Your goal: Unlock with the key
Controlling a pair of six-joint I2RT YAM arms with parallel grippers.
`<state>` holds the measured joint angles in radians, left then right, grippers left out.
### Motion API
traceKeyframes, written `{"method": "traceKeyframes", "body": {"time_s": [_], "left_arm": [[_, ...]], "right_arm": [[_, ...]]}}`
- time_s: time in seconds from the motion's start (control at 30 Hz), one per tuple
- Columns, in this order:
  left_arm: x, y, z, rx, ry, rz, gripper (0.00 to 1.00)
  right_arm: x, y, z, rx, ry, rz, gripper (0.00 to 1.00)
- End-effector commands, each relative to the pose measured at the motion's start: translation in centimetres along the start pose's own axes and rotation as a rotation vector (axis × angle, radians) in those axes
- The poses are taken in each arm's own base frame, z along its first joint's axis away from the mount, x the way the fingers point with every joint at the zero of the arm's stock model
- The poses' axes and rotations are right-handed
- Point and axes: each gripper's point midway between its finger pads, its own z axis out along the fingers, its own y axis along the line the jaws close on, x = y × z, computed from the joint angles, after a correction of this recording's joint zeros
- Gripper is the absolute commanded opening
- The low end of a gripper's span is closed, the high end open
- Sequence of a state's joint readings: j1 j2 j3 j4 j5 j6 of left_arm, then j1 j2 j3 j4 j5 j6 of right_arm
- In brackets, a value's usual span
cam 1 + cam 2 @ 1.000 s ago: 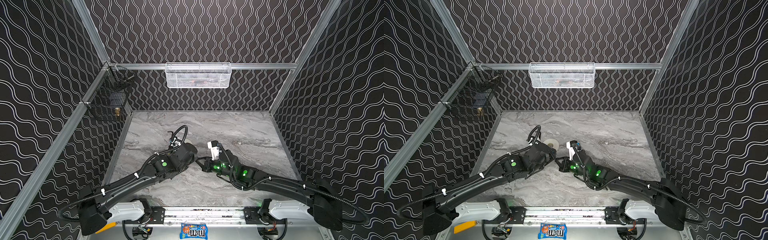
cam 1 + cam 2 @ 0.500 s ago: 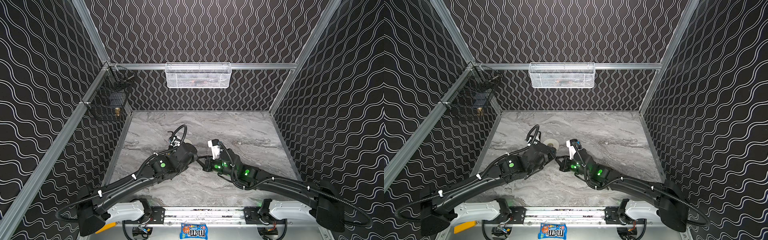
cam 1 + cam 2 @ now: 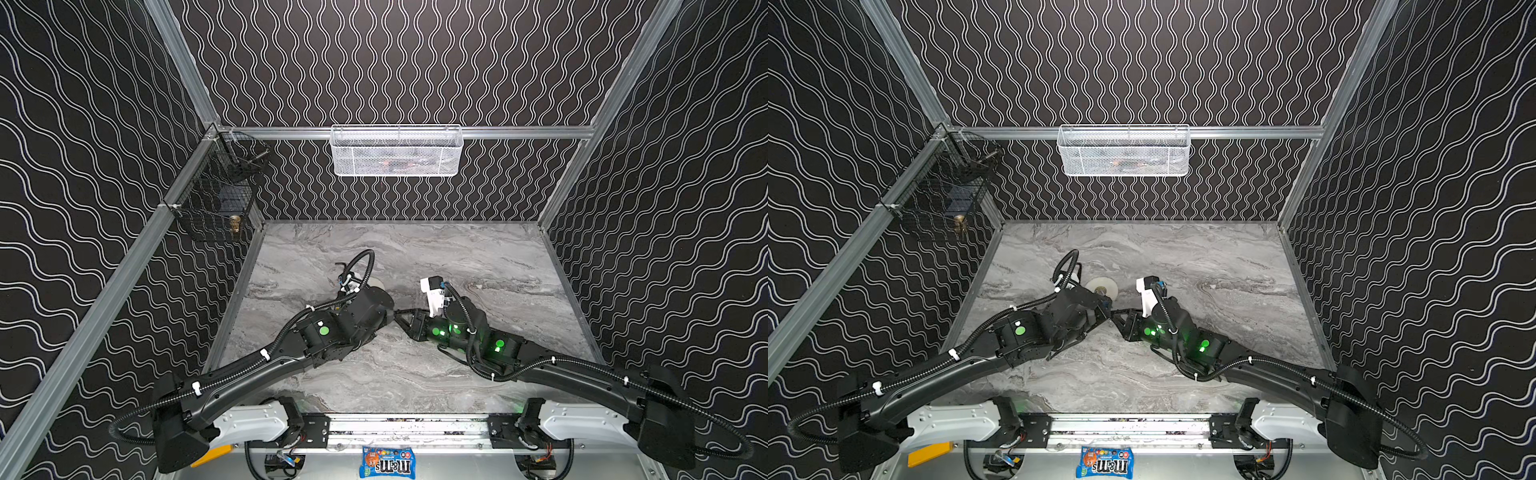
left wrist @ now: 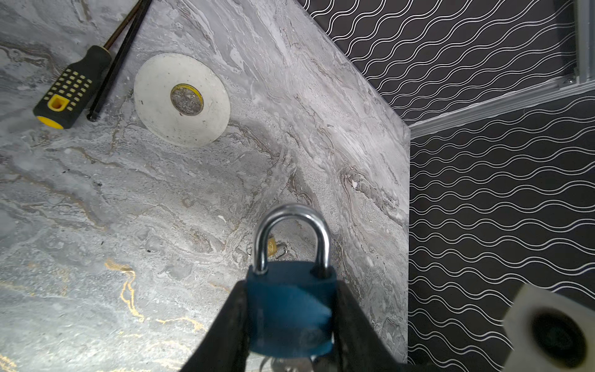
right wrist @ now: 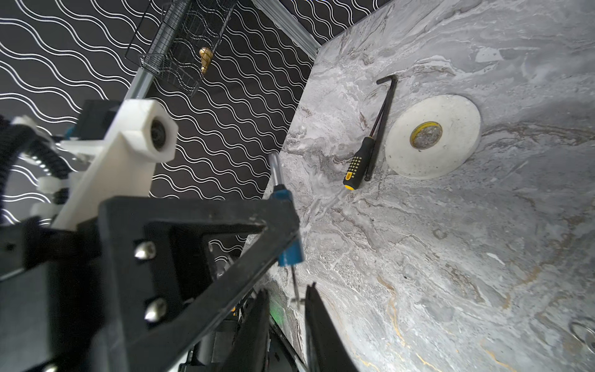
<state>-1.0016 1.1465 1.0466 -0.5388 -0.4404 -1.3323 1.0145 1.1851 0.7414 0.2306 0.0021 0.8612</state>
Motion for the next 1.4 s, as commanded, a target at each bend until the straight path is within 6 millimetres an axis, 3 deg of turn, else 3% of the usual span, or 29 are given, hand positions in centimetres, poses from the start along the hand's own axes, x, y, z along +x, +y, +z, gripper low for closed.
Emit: {"method": "traceKeyframes", "body": {"time_s": [0.0, 0.33, 0.73, 0.83, 1.2, 1.37], "left_arm": [[-0.6, -0.6, -0.2, 0.023, -0.028, -0.015, 0.00], [-0.7, -1.0, -0.3, 0.040, -0.027, -0.024, 0.00], [-1.0, -1.9, -0.9, 0.089, -0.026, -0.058, 0.00], [-1.0, -3.1, -1.2, 0.156, -0.015, -0.083, 0.00], [-1.3, -7.0, -2.5, 0.350, 0.007, -0.140, 0.00], [-1.1, -7.9, -2.8, 0.407, 0.028, -0.175, 0.00]], "right_arm": [[-0.4, 0.4, 0.4, -0.009, -0.009, 0.028, 0.23], [-0.4, 0.3, 1.4, -0.014, -0.016, 0.042, 0.22], [-0.6, -0.2, 1.4, -0.034, -0.021, 0.090, 0.05], [-0.8, 0.6, 1.1, -0.074, -0.026, 0.112, 0.00], [-3.3, 4.2, -0.8, -0.281, -0.116, 0.345, 0.00], [-4.6, 5.8, -1.4, -0.355, -0.154, 0.361, 0.00]]}}
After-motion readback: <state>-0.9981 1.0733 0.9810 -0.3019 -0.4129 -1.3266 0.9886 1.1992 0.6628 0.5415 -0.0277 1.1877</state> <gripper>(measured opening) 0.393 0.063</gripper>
